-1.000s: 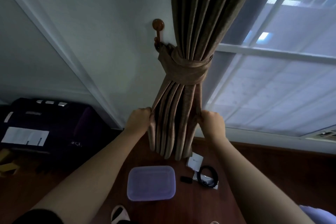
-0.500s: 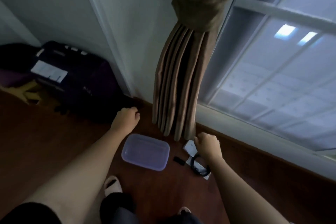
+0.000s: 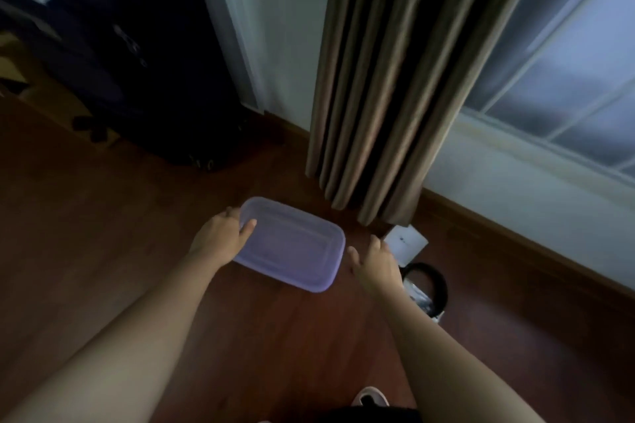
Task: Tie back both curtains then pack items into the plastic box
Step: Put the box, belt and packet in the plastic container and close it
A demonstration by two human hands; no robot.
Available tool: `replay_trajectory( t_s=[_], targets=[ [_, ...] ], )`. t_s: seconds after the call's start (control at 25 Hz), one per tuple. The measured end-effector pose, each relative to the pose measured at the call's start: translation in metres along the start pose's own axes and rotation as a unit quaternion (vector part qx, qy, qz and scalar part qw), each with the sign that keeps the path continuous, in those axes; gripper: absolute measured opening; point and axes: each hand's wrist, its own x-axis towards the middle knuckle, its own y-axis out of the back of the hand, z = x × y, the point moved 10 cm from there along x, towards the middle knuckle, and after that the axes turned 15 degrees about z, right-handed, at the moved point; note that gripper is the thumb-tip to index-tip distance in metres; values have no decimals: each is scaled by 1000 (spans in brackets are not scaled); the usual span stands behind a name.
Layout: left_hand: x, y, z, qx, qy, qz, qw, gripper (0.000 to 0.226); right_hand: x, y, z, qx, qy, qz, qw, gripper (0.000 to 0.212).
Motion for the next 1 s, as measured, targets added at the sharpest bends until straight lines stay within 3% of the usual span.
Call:
replay_trajectory(
  t_s=[0.16, 0.32, 0.44, 0.56, 0.76, 1.0],
  targets=[
    [28, -111, -58, -1, 30, 16, 999, 54, 32, -120, 27, 15, -7, -16, 1000, 75],
    [55, -204, -117, -56, 143, 19, 988, 65, 62, -209, 48, 54, -33, -20, 998, 90],
    [68, -238, -138, -142, 207, 17, 968, 57, 76, -241, 58, 95, -39, -17, 995, 90],
    [67, -228, -153, -159, 240, 8, 958, 58, 70, -232, 60, 122, -11, -6, 992, 83],
    [33, -196, -111, -253, 127, -139, 949, 52, 17, -199, 98, 131, 11, -31, 991, 84],
    [-24, -257, 17, -224, -26, -284, 932, 69, -48, -145, 246, 77, -74, 14, 994, 77]
  ],
)
